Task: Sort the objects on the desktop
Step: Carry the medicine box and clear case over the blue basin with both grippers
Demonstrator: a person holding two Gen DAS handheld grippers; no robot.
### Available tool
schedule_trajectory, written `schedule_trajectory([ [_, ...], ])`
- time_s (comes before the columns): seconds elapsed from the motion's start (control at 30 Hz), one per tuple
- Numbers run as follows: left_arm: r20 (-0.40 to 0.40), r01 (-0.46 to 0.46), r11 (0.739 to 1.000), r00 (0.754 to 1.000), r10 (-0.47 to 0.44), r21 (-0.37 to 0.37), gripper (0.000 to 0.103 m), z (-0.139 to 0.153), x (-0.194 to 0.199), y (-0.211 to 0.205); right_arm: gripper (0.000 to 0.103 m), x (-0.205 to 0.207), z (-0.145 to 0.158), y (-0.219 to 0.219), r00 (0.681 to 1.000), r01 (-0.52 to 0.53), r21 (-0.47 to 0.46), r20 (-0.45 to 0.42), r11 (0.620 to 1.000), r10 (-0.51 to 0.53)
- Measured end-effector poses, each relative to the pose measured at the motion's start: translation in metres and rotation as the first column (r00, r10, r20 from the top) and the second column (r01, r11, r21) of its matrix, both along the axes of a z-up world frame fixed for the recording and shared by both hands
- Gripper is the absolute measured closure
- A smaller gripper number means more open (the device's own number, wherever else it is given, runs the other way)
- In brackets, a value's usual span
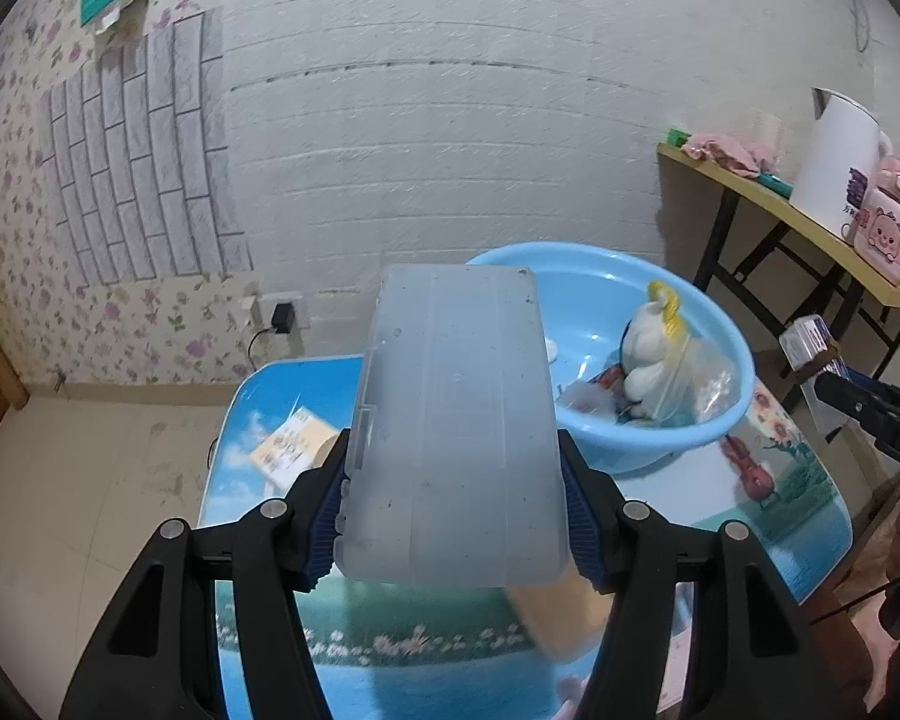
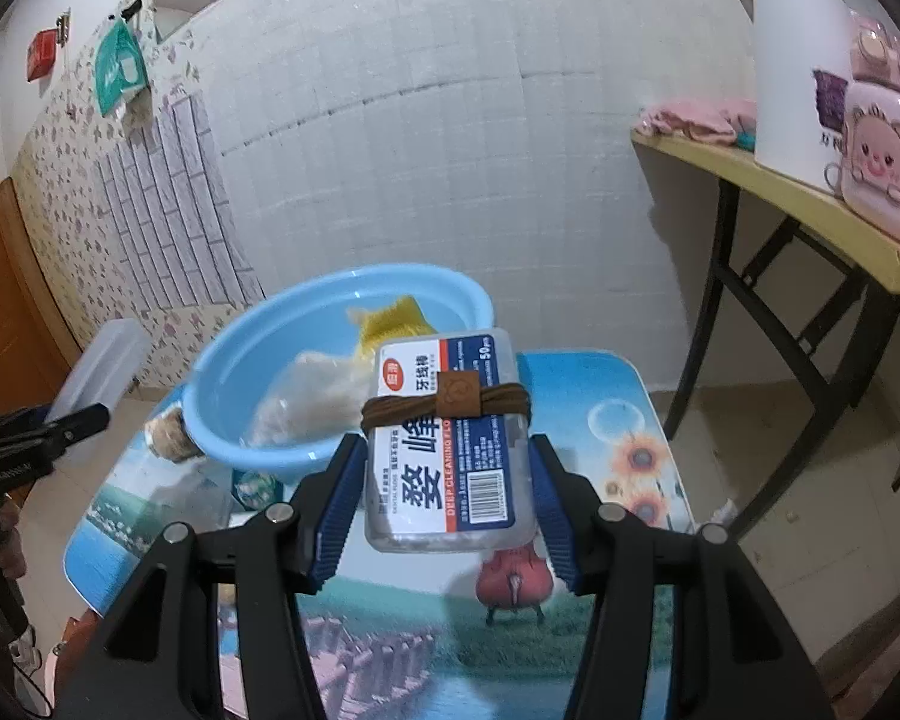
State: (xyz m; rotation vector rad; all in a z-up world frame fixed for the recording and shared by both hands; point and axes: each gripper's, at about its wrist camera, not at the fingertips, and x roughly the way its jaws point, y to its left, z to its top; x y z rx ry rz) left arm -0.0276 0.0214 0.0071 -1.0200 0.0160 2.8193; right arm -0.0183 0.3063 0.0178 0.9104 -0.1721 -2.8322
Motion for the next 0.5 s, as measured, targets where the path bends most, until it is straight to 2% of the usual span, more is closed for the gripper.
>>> schedule_trajectory([
  [0.27, -0.008, 0.059, 0.998, 0.998, -0.059, -0.004, 0.042, 0.008, -0.017, 0.026, 0.05, -0.017, 0.014, -0.016, 0.997, -0.061, -0.024, -0.04, 0.998, 0.06],
  [0.5, 0.007, 0.122, 0.992, 0.992, -0.122, -0.018, 0.042, 0.007, -0.038, 0.056, 0.05, -0.038, 0.012, -0.03, 0.993, -0.114, -0.03, -0.042, 0.993, 0.112],
])
